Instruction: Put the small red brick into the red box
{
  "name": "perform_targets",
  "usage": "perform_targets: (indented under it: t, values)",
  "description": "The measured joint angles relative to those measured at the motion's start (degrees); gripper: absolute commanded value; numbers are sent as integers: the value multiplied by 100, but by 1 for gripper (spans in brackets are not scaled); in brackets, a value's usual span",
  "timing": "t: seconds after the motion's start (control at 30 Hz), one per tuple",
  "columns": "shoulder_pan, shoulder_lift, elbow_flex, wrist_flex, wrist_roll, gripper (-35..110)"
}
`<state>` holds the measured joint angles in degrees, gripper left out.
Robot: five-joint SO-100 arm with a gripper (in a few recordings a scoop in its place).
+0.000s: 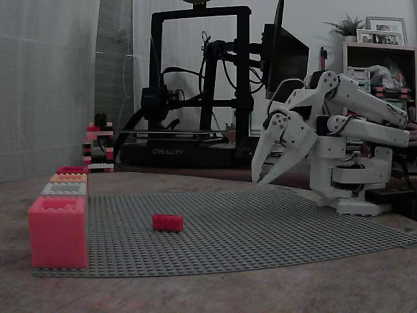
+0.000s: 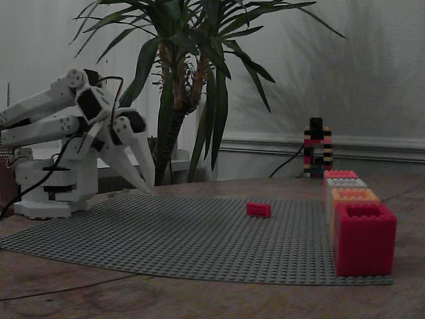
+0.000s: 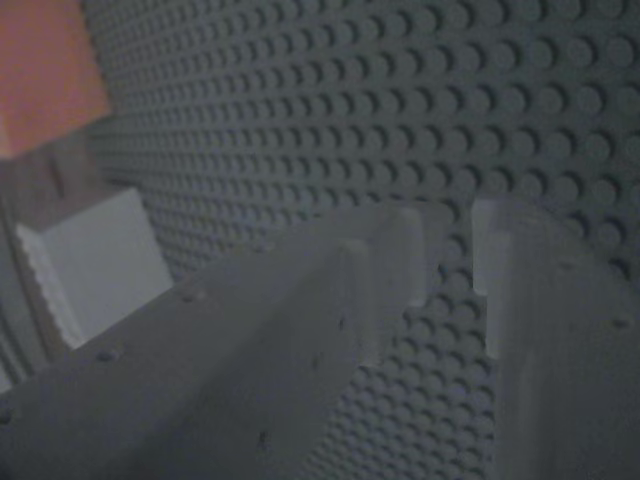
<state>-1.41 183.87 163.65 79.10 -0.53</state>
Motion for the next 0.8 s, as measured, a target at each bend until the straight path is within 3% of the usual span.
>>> perform_targets:
  t: [0.8]
  values:
    - [0, -501, -141, -88, -62, 0]
